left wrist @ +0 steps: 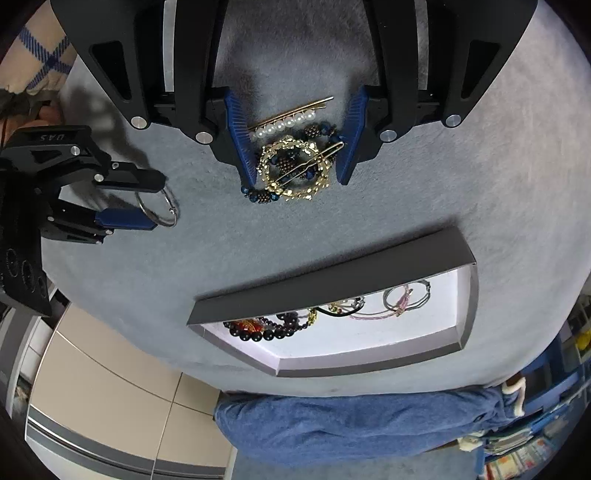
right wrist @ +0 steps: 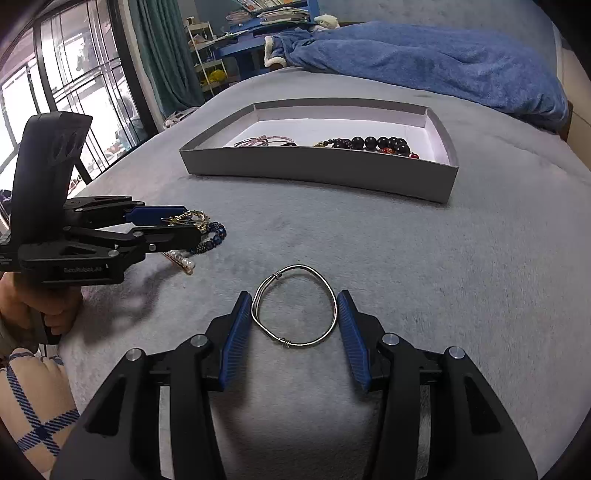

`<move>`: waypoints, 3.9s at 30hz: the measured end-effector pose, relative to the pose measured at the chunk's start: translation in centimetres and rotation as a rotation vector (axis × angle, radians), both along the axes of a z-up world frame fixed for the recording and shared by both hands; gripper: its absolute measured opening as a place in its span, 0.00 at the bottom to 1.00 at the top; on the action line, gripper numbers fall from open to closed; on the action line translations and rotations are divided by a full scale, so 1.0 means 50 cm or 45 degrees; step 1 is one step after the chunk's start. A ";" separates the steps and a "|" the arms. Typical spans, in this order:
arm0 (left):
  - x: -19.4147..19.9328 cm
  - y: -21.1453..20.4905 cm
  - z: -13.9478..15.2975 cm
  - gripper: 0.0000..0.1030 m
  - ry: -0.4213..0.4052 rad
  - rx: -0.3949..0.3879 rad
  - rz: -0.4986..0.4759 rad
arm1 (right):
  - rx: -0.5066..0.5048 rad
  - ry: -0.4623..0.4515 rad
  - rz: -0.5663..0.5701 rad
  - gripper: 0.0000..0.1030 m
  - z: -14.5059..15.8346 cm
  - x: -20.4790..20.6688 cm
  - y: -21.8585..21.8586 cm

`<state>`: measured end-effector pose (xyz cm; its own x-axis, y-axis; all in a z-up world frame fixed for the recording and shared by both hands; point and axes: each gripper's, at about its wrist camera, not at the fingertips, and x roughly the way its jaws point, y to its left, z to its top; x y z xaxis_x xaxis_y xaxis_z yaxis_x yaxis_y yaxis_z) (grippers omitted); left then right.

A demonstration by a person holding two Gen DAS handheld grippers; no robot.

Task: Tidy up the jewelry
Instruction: 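Grasp the silver bangle with the right gripper while the left gripper grasps the gold ring brooch, then carry the bangle and brooch into the box and open both grippers, then withdraw both open grippers from the box toward the blue bracelet and pearl pin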

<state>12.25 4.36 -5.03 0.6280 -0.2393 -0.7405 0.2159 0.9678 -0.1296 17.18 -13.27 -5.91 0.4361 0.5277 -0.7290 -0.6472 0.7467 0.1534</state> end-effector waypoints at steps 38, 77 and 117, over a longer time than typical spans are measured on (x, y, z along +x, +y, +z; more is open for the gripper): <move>-0.004 0.007 0.036 0.41 -0.059 0.031 0.017 | 0.108 0.010 -0.065 0.46 0.025 0.025 -0.024; 0.250 0.042 0.037 0.41 -0.016 0.131 0.220 | -0.038 -0.108 -0.219 0.47 0.054 0.299 0.083; -0.007 0.023 0.049 0.77 -0.215 0.072 0.105 | 0.090 -0.116 -0.247 0.67 0.031 0.099 -0.005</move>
